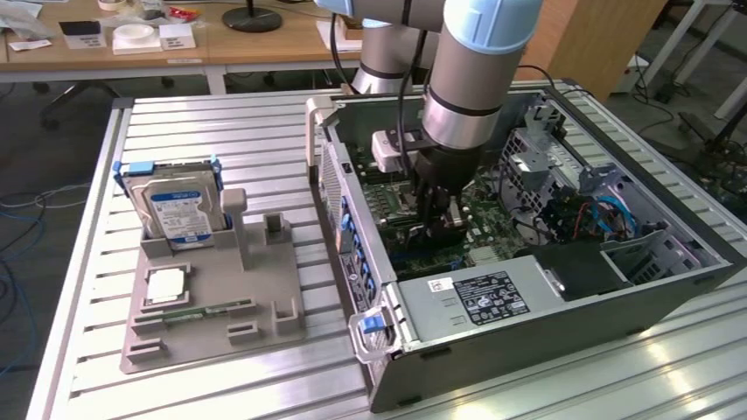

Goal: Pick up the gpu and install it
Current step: 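Insert the gpu into the slot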

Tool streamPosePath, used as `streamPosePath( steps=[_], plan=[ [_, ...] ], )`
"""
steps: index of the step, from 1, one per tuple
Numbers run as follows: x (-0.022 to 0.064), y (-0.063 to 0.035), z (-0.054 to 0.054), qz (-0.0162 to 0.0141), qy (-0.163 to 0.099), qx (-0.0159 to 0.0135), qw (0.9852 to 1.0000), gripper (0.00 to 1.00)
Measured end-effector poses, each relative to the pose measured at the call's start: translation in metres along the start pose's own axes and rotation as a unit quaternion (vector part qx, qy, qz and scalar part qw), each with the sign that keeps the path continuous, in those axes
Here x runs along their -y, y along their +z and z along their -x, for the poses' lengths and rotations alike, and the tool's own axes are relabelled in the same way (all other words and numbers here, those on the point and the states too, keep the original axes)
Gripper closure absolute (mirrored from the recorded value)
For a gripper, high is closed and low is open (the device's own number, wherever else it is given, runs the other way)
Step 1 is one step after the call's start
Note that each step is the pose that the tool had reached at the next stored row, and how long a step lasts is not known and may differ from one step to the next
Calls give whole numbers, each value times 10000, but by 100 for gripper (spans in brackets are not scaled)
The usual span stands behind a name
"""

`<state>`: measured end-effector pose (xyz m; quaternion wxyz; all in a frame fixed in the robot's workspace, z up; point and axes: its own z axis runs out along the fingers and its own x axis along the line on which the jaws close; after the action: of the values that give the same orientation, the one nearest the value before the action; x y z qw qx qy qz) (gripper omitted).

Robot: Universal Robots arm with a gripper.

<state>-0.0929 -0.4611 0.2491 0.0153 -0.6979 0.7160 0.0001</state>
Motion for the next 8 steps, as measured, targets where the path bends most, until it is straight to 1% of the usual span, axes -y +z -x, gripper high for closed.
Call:
streamPosePath(
  steps=[2, 8],
  plan=[
    [1, -33, 1, 0, 0, 0, 10000, 66],
    [2, -38, 9, 0, -1, 1, 10000, 66]
  ],
)
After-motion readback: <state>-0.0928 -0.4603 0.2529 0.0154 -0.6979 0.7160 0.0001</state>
